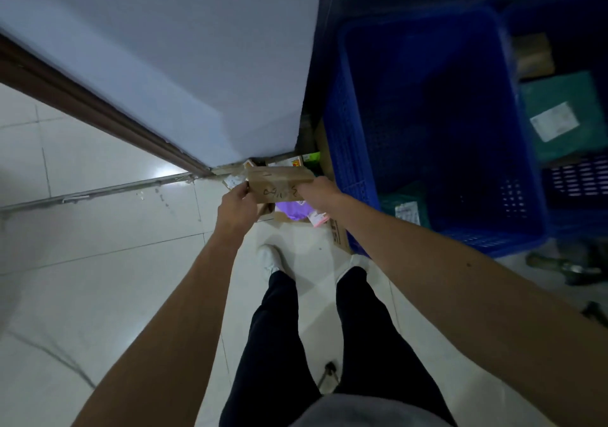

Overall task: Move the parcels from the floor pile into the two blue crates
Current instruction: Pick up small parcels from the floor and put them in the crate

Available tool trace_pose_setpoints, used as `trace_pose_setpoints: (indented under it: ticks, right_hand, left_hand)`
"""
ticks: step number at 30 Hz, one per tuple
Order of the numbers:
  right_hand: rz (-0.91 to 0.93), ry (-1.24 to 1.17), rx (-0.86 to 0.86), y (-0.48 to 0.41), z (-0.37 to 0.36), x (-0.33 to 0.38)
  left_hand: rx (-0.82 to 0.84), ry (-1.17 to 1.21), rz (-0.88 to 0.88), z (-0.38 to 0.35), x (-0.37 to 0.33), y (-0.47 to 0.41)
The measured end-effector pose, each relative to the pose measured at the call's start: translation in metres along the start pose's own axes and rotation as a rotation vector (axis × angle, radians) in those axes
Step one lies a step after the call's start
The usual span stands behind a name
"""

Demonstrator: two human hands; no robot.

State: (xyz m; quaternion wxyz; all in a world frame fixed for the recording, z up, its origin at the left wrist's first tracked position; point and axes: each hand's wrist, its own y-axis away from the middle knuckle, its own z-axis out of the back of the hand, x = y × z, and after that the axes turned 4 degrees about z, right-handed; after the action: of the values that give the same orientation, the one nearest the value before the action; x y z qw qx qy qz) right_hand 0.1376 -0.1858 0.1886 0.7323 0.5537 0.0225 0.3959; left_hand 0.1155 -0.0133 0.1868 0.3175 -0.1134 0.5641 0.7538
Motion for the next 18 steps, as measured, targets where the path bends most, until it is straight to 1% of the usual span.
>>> trace_pose_setpoints:
  ticks: [7, 10, 13, 18]
  right_hand:
    - [0.09, -0.125, -0.119, 0.05, 0.029, -0.008]
    - [0.124, -0.184, -0.145, 0.061, 0.045, -0.013]
    - [0.182, -0.211, -0.18, 0.074, 0.065, -0.011]
    - [0.227, -0.258, -0.275, 0.096, 0.097, -0.01]
  left_hand:
    - [-0.056, -0.087, -0.114, 0.007, -0.021, 0.039]
    - [-0.075, -0.049, -0.176, 0.006, -0.037, 0.054]
    - [-0.14, 0.02, -0.26, 0.002, -0.061, 0.073]
    - [-0.181, -0.025, -0.412, -0.007, -0.091, 0.083]
